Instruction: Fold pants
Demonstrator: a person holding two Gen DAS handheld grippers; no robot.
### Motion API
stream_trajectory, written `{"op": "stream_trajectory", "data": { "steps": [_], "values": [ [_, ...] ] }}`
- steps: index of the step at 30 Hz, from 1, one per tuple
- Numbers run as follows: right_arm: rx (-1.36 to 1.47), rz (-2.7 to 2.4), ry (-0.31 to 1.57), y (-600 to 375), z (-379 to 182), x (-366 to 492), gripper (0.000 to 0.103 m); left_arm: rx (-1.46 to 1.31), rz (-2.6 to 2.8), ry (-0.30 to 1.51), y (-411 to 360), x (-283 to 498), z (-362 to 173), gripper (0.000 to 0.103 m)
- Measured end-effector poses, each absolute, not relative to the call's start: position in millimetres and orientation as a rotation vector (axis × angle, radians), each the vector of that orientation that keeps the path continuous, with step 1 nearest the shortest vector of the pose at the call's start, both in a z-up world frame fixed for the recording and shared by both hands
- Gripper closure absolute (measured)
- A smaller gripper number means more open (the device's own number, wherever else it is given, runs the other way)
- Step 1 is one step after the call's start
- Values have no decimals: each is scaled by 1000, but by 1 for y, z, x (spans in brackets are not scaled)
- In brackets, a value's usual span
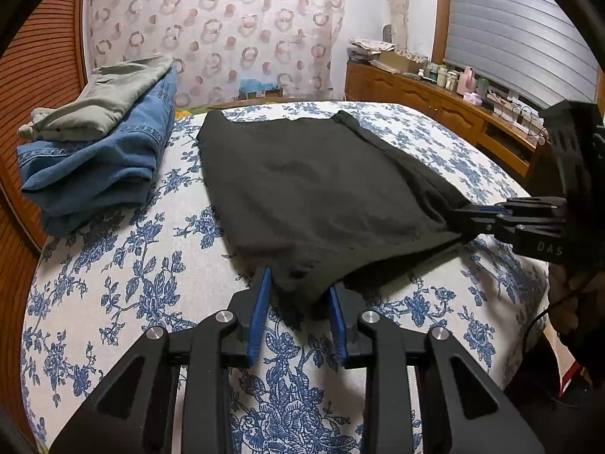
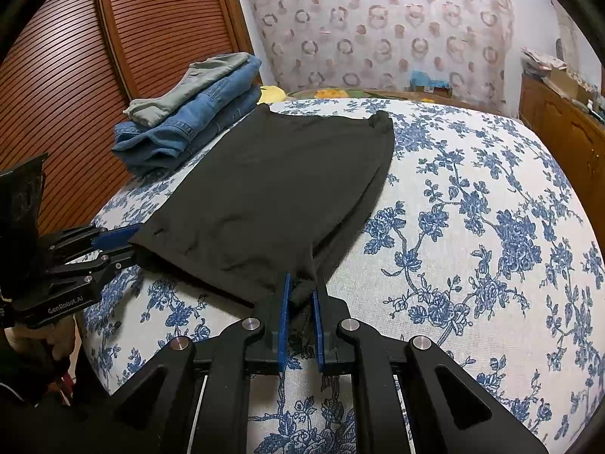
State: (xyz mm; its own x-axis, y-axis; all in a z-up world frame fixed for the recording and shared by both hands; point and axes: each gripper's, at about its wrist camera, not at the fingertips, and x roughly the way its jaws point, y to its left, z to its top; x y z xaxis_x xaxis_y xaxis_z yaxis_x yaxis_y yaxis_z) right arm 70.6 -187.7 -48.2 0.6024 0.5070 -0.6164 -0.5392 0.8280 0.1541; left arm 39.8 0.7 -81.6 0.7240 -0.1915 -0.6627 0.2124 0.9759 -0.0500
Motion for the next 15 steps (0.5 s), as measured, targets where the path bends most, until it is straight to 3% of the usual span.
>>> {"op": "stream_trajectory", "data": {
  "steps": [5,15],
  "values": [
    [-46,610,701,-187,-48,72,93,21,-248,721,0,38,-80,93],
    [-28,658,623,-192,-21,51,93,7,-280,605,2,14,-38,94]
  ]
}}
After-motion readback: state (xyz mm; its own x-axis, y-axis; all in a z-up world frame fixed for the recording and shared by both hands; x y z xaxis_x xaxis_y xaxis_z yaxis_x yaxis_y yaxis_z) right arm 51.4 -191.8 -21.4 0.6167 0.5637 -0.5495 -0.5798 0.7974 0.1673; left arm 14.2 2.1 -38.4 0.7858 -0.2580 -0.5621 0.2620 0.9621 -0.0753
